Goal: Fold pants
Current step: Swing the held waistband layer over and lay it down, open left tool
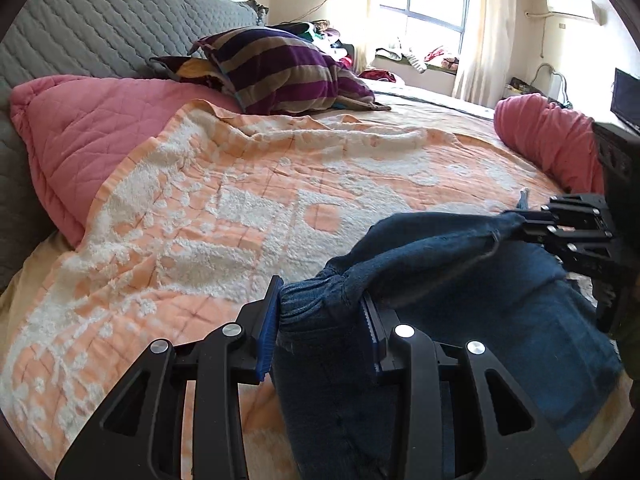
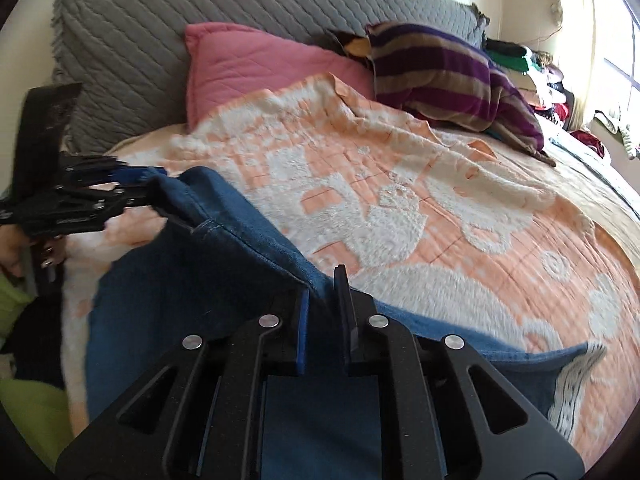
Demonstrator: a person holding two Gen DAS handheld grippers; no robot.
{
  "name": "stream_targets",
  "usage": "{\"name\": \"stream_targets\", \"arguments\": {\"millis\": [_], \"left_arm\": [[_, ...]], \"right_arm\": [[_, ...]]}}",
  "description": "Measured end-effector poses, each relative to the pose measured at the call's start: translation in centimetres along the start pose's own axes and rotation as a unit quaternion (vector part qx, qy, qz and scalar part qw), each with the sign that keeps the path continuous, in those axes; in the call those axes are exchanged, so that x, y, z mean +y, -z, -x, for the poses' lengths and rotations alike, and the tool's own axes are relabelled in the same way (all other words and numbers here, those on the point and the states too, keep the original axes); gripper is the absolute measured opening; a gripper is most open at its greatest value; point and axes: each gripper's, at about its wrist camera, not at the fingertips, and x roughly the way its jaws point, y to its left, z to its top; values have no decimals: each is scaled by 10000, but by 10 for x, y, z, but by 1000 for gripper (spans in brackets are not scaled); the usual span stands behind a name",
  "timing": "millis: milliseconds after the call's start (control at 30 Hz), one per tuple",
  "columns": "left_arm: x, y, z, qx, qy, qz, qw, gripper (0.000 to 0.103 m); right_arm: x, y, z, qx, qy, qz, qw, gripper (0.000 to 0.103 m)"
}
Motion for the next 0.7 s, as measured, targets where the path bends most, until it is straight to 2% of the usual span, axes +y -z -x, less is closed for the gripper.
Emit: {"name": "stream_targets", "arguments": {"millis": [333, 433, 700], "left_arm": [[-14, 30, 38, 132, 276, -252, 9992, 34], [-12, 42, 46, 245, 345, -260, 9988, 34], [-9, 67, 47, 693, 480, -308, 9960, 34]], "right_arm": [[47, 41, 60, -30, -479, -69, 9988, 4], [69, 52, 71, 47, -553, 129, 9984, 4], [107, 82, 69, 462, -824, 17, 9955, 4]]}}
